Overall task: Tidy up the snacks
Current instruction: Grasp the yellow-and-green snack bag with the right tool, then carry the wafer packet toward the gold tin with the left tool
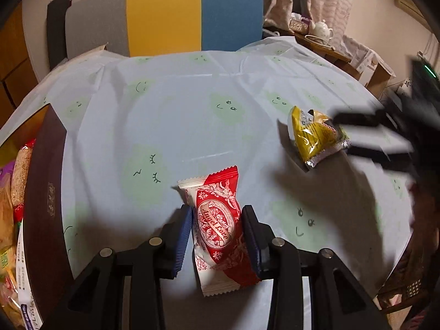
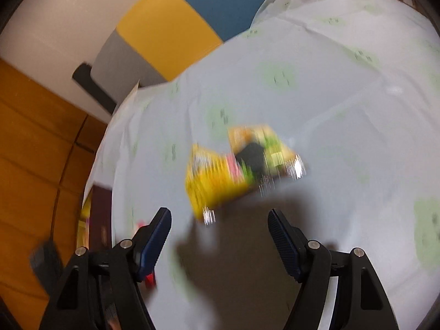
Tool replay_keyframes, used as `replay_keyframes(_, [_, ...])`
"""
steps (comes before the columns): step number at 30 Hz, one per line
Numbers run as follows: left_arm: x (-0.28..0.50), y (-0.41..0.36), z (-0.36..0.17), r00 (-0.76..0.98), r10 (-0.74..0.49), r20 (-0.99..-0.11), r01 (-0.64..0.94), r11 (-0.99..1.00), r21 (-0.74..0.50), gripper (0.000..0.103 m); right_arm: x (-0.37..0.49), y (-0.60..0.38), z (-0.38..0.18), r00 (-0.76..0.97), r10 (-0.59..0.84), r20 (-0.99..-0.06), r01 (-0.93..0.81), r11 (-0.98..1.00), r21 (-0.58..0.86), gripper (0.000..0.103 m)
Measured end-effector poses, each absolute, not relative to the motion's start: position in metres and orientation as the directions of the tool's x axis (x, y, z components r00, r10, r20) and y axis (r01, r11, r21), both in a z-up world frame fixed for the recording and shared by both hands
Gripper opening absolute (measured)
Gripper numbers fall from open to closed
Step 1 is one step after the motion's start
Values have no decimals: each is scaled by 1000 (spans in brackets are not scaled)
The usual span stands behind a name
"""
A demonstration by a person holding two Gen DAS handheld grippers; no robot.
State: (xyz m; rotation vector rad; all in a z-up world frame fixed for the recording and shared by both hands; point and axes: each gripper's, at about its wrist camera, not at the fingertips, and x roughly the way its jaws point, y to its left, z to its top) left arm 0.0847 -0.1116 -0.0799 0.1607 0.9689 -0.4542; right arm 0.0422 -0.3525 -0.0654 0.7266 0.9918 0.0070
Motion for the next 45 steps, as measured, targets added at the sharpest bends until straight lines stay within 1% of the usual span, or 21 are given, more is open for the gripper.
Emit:
replay_keyframes(3, [85, -111, -80, 486, -316, -815, 437, 895, -86, 38, 78, -358, -66, 542, 305, -783, 358, 759, 544, 74])
replay_keyframes(9, [85, -108, -82, 492, -344, -800, 429, 895, -121, 38, 141, -349, -63, 490, 258, -833, 317, 837, 445, 74])
replay_keyframes(11, [85, -107, -82, 490, -356, -796, 423, 895, -140, 38, 156, -341, -60, 468, 213, -857, 307, 871, 384, 74])
replay_keyframes(14, [85, -108, -82, 494, -356, -793, 417, 898, -143, 39, 154, -328, -52, 443, 99, -891, 346, 898, 271, 74])
replay_keyframes(17, [84, -109, -82, 496, -355, -793, 415, 899, -143, 39, 159, -315, -62, 396, 58, -916, 360, 908, 213, 72])
replay_keyframes(18, [85, -108, -82, 493, -360, -792, 413, 898, -151, 39, 160, -309, -65, 382, 25, -924, 353, 920, 170, 71])
replay_keyframes(19, [85, -107, -83, 492, -363, -791, 411, 898, -157, 39, 160, -303, -67, 378, -18, -926, 343, 931, 122, 67])
replay_keyframes(21, [84, -108, -83, 494, -359, -792, 408, 900, -154, 39, 158, -295, -67, 378, -55, -924, 313, 947, 72, 59])
replay_keyframes(22, [84, -109, -84, 498, -353, -792, 408, 901, -145, 39, 156, -292, -67, 372, -63, -926, 284, 957, 49, 42])
replay_keyframes(23, [83, -110, -84, 505, -344, -791, 410, 903, -131, 39, 153, -285, -65, 370, -61, -927, 228, 973, 27, 38])
replay_keyframes(25, [83, -112, -85, 510, -338, -791, 414, 903, -119, 39, 143, -275, -61, 371, -53, -927, 133, 991, -3, 35])
replay_keyframes(29, [84, -111, -85, 505, -341, -793, 409, 903, -128, 39, 102, -248, -58, 382, 44, -923, -73, 997, 18, 36])
replay_keyframes(32, [84, -112, -84, 510, -331, -794, 392, 911, -128, 39, 68, -236, -58, 391, 55, -919, -145, 989, -2, 39])
replay_keyframes(35, [85, -116, -83, 510, -301, -806, 365, 924, -114, 38, 44, -240, -58, 404, 43, -914, -120, 993, -6, 40])
replay_keyframes(39, [83, -122, -81, 516, -254, -818, 346, 935, -72, 38, 36, -251, -56, 419, 55, -906, -60, 998, 33, 41])
replay_keyframes(41, [78, -127, -80, 520, -227, -823, 346, 937, -40, 38, 31, -253, -61, 422, 61, -905, -33, 998, 51, 50])
replay_keyframes(42, [76, -129, -80, 524, -220, -823, 351, 936, -27, 38, 31, -254, -64, 411, 67, -909, -22, 998, 64, 52])
replay_keyframes(44, [73, -129, -80, 526, -212, -824, 357, 934, -13, 38, 24, -258, -65, 424, 86, -902, -3, 996, 93, 51])
replay_keyframes(45, [71, -129, -80, 526, -209, -824, 358, 934, -9, 37, 21, -259, -64, 427, 89, -900, 4, 995, 100, 49])
